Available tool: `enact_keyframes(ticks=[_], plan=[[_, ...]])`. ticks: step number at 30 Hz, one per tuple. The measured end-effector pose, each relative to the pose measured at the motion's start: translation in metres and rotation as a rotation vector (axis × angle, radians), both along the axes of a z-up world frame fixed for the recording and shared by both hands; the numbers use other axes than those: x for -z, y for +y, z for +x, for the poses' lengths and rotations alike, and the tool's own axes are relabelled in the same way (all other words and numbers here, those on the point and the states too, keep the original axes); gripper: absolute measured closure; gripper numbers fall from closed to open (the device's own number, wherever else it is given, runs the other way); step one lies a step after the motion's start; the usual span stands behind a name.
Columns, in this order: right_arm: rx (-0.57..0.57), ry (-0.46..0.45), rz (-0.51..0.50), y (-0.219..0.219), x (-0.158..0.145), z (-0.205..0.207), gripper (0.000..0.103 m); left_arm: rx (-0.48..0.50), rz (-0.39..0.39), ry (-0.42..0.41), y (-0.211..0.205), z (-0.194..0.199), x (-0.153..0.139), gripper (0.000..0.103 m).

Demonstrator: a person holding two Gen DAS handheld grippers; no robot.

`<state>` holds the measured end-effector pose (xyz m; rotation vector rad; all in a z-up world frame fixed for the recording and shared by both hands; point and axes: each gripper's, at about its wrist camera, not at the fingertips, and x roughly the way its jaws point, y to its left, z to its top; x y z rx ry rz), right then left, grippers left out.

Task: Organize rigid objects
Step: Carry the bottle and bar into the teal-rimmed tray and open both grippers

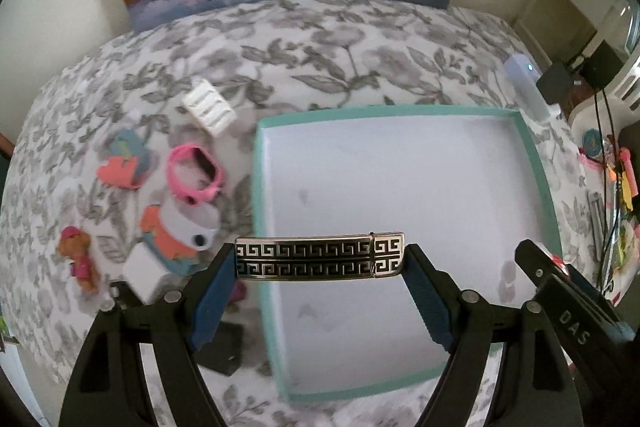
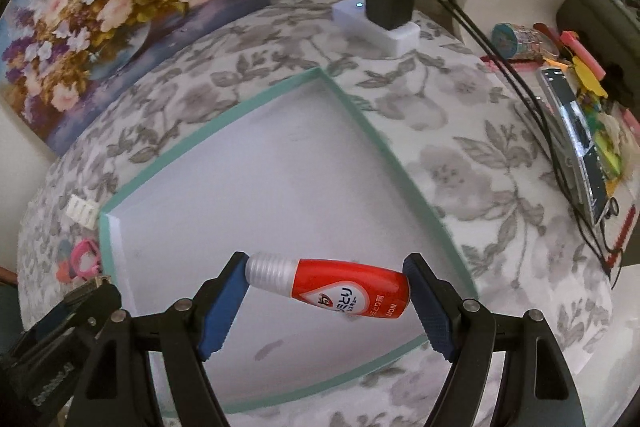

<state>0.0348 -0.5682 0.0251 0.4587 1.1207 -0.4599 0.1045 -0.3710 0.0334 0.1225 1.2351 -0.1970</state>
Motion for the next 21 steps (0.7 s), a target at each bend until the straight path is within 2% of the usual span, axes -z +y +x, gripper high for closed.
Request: enact_keyframes(ticks=[7,12,21], plan=[[0.017,0.025,-0.010,-0.009,0.010,-0.003,0.023,0.008,-0.025,0.001,-0.012,0.001,0.021,0.020],[0.003,0.033,-0.006,-0.007,0.013,-0.002,0.023,0.020,-0.018,-0.013,-0.016,0.001,0.025,0.020],[-0.018,0.064,-0.004,-0.002,0.022,0.000,0.023,-0.004,-0.008,0.014,-0.011,0.005,0.033,0.020]])
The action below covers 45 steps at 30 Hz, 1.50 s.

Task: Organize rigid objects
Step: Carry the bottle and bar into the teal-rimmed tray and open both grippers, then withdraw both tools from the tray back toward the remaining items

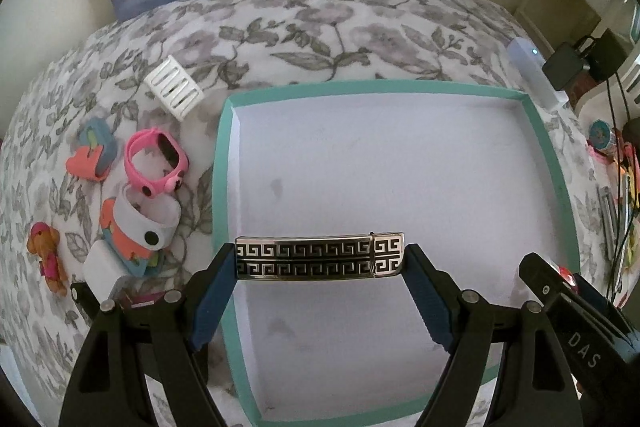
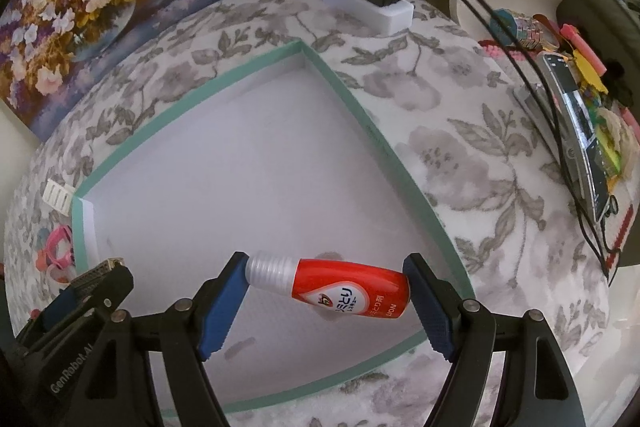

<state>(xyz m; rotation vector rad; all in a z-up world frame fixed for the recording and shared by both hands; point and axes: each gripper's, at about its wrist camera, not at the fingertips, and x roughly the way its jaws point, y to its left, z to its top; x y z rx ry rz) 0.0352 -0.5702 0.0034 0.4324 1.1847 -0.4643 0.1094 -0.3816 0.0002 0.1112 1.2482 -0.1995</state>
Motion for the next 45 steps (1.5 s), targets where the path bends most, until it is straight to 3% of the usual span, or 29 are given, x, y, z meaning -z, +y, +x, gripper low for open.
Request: enact_keyframes(ticks=[17,23,35,45], plan=[[-0.030,0.002,-0.019,0.006,0.000,0.002,0.017,-0.067,0.027,-0.008,0.016,0.002,-0.012,0.014],[-0.059,-0.024,-0.051,0.013,-0.005,0.004,0.000,-0.129,0.021,-0.014,0.034,0.005,-0.017,0.013],[-0.087,-0.052,-0.083,0.023,-0.011,0.007,0.000,-0.284,-0.017,0.023,0.081,0.013,-0.014,0.012],[-0.171,-0.170,-0.050,0.060,-0.049,0.004,0.000,-0.396,-0.075,-0.065,0.139,0.009,-0.050,0.011]])
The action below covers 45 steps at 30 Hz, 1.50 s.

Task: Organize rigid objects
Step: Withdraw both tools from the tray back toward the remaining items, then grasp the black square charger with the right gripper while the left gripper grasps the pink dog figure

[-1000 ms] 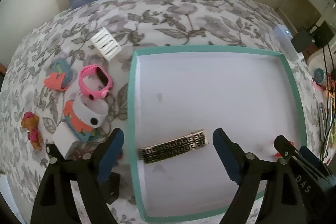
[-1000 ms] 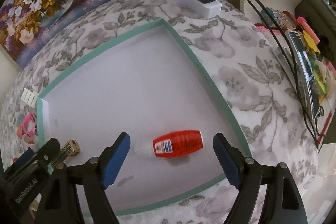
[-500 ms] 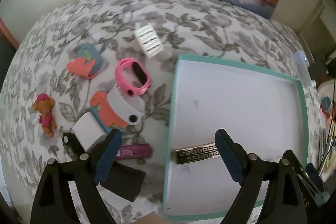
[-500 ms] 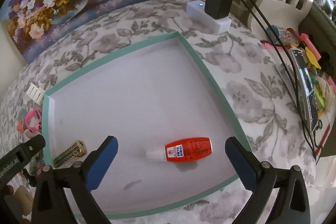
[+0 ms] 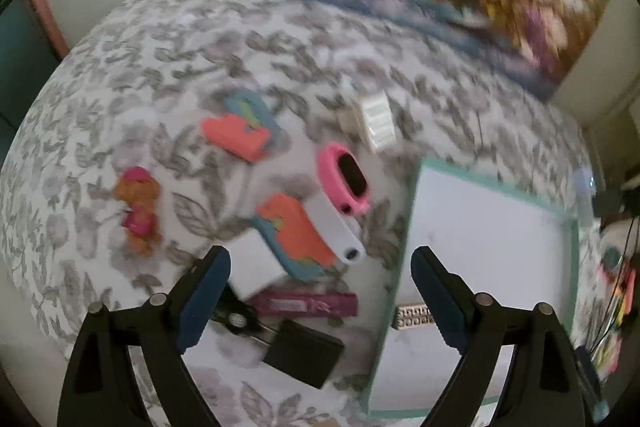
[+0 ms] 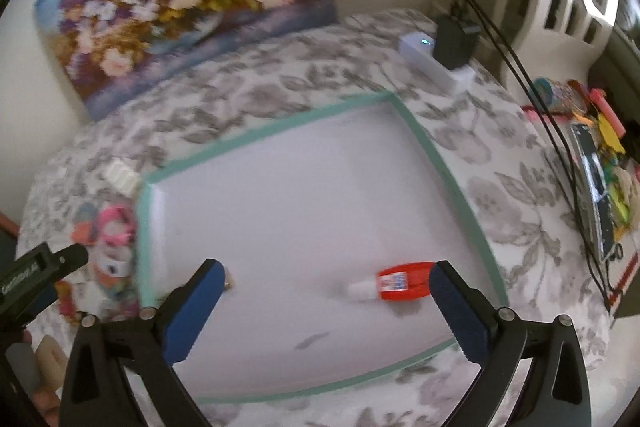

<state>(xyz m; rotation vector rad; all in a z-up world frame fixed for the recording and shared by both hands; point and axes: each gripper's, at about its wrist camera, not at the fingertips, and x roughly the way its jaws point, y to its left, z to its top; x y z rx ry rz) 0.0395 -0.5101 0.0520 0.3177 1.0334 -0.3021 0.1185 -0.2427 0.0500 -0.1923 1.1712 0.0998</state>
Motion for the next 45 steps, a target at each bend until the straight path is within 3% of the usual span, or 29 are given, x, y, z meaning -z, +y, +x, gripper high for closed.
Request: enact_keyframes(ticks=[4,12,21,26,34,41,45], plan=[[-0.040,-0.041,0.028,0.023,-0.011,0.000,0.000,-0.051,-0.042,-0.071,0.029,-0.004,-0.018,0.003],[-0.072,-0.050,0.079,0.063,-0.009,0.006,0.000,-0.120,-0.045,-0.195,0.085,-0.014,-0.043,0.003],[-0.158,-0.026,0.125,0.117,0.001,0.018,0.000,-0.208,-0.038,-0.220,0.146,-0.024,-0.051,0.003],[-0.218,0.000,0.139,0.144,0.009,0.024,0.000,-0.289,-0.074,-0.250,0.183,-0.035,-0.053,0.003],[-0.285,0.053,0.153,0.177,0.024,0.028,0.000,-0.366,-0.085,-0.223,0.215,-0.041,-0.041,0.003],[-0.317,0.108,0.171,0.193,0.038,0.027,0.000,-0.369,-0.011,-0.150,0.221,-0.039,-0.023,0.003],[-0.318,0.127,0.195,0.193,0.045,0.026,0.001,-0.375,-0.038,-0.123,0.223,-0.036,-0.010,0.003]])
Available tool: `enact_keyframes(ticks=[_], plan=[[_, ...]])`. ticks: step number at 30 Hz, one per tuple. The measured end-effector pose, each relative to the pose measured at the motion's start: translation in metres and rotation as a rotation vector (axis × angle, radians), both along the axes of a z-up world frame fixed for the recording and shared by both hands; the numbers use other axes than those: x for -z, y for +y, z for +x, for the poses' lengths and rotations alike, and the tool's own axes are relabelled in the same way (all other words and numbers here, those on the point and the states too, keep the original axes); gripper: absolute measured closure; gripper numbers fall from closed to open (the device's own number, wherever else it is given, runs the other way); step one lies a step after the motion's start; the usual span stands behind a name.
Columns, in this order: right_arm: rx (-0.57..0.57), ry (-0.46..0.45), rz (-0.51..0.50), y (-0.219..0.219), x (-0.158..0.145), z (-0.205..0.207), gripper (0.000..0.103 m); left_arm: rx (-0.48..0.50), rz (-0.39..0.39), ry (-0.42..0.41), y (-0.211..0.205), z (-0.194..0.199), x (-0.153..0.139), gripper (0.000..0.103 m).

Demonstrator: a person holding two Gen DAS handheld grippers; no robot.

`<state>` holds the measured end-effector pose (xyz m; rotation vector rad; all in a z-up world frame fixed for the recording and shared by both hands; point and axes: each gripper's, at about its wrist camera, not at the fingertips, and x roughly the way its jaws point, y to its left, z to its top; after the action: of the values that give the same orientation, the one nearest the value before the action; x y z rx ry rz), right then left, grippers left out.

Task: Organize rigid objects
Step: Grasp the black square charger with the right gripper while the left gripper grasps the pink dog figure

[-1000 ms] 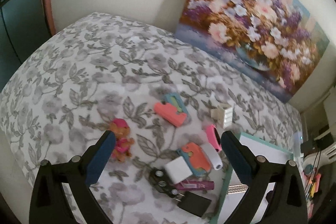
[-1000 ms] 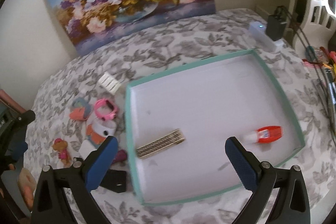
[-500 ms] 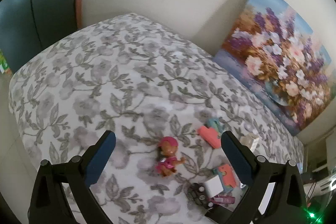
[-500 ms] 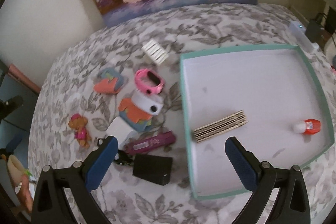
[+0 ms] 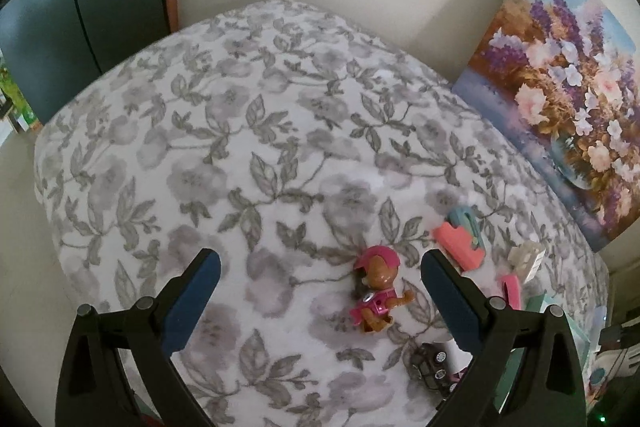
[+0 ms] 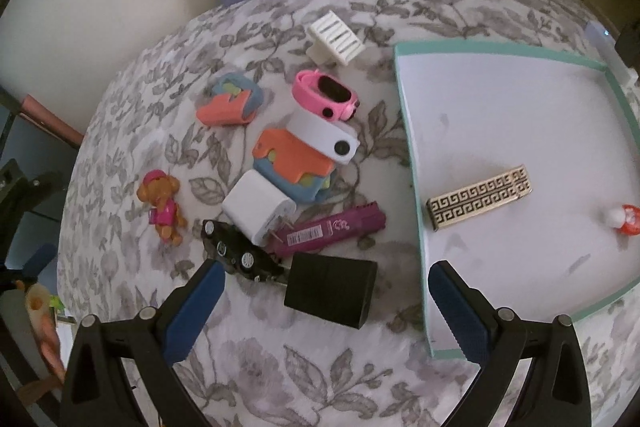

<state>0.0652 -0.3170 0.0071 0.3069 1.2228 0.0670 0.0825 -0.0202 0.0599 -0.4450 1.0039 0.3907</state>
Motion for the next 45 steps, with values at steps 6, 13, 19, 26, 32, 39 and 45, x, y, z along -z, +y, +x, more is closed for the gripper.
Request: enact_keyframes(ticks=[6,13,19,26,32,39,45], plan=[[-0.003,0.016,-0.021,0.001,0.005,-0.002,0.013,0.054,-0.049,0.080,-0.012,0.010,0.024,0.003],[-0.027,0.008,-0.012,0.007,-0.001,-0.004,0.021,0.064,-0.033,0.119,-0.014,0.011,0.030,0.003],[-0.047,0.055,-0.036,0.012,0.013,-0.003,0.025,0.068,-0.040,0.145,-0.012,0.014,0.035,0.003],[-0.047,0.090,-0.062,0.014,0.027,0.001,0.029,0.090,-0.037,0.174,-0.016,0.017,0.042,0.003],[-0.041,0.122,-0.062,0.015,0.041,0.005,0.033,0.102,-0.039,0.198,-0.018,0.020,0.051,0.003],[-0.048,0.104,-0.082,0.019,0.042,0.006,0.033,0.108,-0.049,0.218,-0.020,0.027,0.063,0.003],[-0.045,0.089,-0.074,0.018,0.041,0.010,0.034,0.119,-0.056,0.222,-0.024,0.038,0.074,0.003]])
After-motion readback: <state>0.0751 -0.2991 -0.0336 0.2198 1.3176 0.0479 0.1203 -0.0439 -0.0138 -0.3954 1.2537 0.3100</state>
